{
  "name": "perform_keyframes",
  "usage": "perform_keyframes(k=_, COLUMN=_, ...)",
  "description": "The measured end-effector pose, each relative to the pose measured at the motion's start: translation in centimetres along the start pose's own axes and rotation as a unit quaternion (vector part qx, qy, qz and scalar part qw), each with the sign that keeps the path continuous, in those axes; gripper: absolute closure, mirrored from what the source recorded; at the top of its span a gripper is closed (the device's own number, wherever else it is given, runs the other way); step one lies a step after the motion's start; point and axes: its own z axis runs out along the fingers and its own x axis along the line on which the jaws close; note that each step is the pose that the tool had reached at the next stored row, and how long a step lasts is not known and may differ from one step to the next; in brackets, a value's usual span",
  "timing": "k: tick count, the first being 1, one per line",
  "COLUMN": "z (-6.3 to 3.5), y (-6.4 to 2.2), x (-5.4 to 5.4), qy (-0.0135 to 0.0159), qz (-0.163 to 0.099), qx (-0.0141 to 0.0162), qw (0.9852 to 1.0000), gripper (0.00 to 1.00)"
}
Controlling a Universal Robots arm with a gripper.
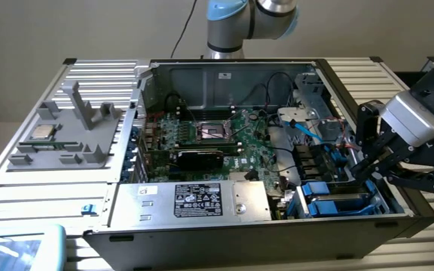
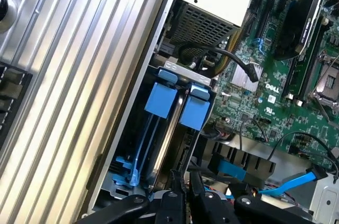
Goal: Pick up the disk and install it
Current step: 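Insert the first disk wire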
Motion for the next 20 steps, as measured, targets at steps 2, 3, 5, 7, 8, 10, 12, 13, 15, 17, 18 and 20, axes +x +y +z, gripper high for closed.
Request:
perform_keyframes(k=2, z=0.03, y=-0.07, x=-0.2, qy=0.0018, qz=0.0, qx=-0.0002, qw=1.0, gripper=0.84)
perform_keyframes(k=3, z=0.04, y=-0.08, x=-0.2, qy=0.0024, qz=0.0, qx=-0.0004, qw=1.0, gripper=0.84)
perform_keyframes(k=5, z=0.05, y=-0.09, x=-0.2, qy=0.003, qz=0.0, qx=-0.0005, qw=1.0, gripper=0.84)
perform_keyframes(k=7, z=0.04, y=-0.09, x=-0.2, qy=0.0031, qz=0.0, qx=-0.0005, qw=1.0, gripper=0.84)
perform_keyframes(k=8, z=0.03, y=-0.11, x=-0.3, qy=0.0036, qz=0.0, qx=-0.0007, qw=1.0, gripper=0.84)
perform_keyframes(k=10, z=0.1, y=-0.24, x=-0.7, qy=0.0122, qz=0.001, qx=-0.0036, qw=0.9999, gripper=0.84)
perform_keyframes(k=12, z=0.12, y=-0.37, x=-1.0, qy=0.0245, qz=0.002, qx=-0.0077, qw=0.9997, gripper=0.84)
perform_keyframes(k=13, z=0.11, y=-0.44, x=-1.2, qy=0.031, qz=0.003, qx=-0.0099, qw=0.9995, gripper=0.84)
perform_keyframes(k=15, z=0.05, y=-0.56, x=-1.6, qy=0.0411, qz=0.004, qx=-0.0133, qw=0.9991, gripper=0.84)
perform_keyframes(k=17, z=-0.15, y=-0.36, x=-1.8, qy=0.0458, qz=0.004, qx=-0.0148, qw=0.9988, gripper=0.84)
perform_keyframes(k=18, z=-0.22, y=-0.22, x=-1.9, qy=0.0473, qz=0.004, qx=-0.0152, qw=0.9988, gripper=0.84)
perform_keyframes(k=20, z=-0.31, y=-0.03, x=-1.9, qy=0.0496, qz=0.005, qx=-0.0158, qw=0.9986, gripper=0.84)
